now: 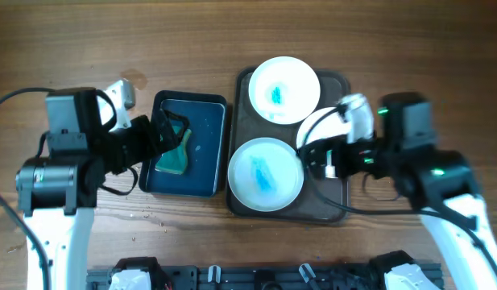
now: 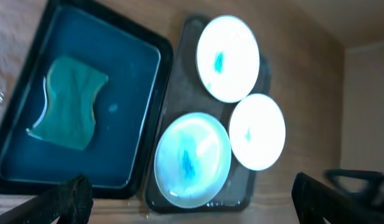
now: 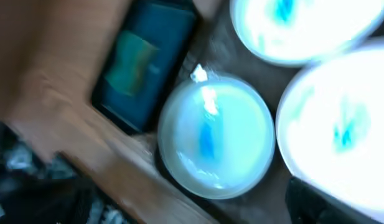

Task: Clean dirty plates on tray and stack at the side
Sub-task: 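Grasp the green sponge with left gripper, grip lower white plate with right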

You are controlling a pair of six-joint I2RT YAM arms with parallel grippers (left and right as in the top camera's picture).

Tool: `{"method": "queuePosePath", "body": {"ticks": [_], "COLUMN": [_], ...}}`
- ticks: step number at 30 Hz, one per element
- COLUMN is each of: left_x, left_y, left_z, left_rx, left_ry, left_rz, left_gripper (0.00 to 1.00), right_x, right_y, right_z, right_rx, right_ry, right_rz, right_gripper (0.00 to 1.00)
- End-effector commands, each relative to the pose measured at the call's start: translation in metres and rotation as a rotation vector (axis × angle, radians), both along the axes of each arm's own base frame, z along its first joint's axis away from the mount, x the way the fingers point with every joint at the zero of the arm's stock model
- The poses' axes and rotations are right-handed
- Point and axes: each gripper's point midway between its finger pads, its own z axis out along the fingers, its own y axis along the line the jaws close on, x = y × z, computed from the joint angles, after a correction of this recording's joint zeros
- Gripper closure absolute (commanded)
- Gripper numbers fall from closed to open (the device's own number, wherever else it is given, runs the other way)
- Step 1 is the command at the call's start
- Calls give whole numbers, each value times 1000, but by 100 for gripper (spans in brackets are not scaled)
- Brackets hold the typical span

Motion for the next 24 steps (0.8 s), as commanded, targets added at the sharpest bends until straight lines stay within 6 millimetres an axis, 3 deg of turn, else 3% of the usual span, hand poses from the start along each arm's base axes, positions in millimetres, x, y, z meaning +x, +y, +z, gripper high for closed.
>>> {"method": "queuePosePath", "body": {"ticks": [1, 3, 5, 7, 9, 10, 13, 15, 20, 22, 24], "left_x": [-4, -2, -2, -4, -4, -4, -1, 3, 15, 18, 19], "left_y": [-10, -5, 4, 16, 18, 18, 19, 14, 8, 12, 14], "left_z": [3, 1, -4, -11, -14, -15, -33, -49, -117, -161, -192], "left_rx": [-45, -12, 37, 100, 123, 127, 208, 259, 346, 378, 399], "left_ry": [15, 13, 26, 51, 53, 54, 114, 167, 394, 472, 513], "left_rz": [-46, -29, 3, 43, 32, 26, 3, -28, -11, 9, 8], "left_gripper": [0, 0, 0, 0, 0, 1, 11, 22, 34, 37, 40], "right_x": [-14, -26, -32, -28, -18, -13, -2, 5, 18, 18, 17], "right_y": [-2, 6, 7, -9, -14, -11, -1, 2, -9, -11, -12], "right_z": [-72, -114, -143, -173, -187, -191, -206, -206, -204, -204, -204], "right_rx": [-154, -162, -189, -289, -335, -326, -292, -275, -279, -290, -294], "right_ry": [163, 234, 258, 267, 260, 254, 267, 250, 229, 223, 229], "right_rz": [-154, -168, -156, -206, -244, -245, -274, -289, -408, -414, -413], "right_gripper": [24, 47, 50, 50, 50, 50, 84, 93, 96, 96, 96]}}
